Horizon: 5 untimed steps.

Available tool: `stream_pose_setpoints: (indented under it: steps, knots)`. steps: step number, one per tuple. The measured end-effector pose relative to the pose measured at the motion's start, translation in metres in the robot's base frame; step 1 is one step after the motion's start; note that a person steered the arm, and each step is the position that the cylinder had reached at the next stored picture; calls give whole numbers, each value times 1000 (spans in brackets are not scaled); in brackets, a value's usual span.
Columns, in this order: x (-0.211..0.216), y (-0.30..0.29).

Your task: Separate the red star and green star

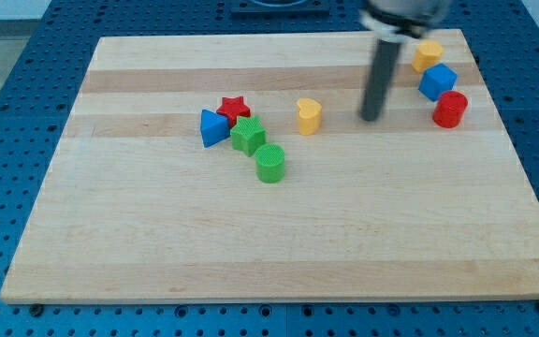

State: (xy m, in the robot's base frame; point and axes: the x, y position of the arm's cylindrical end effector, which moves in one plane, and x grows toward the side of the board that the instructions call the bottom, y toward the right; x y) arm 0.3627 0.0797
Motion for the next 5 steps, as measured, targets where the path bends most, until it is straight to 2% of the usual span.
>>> stream_pose_setpoints:
  steps: [1,2,3,4,5]
  knots:
    - [-24,-99]
    - [-3,-146]
    - [17,-152]
    - [52,-130]
    - [63,-69]
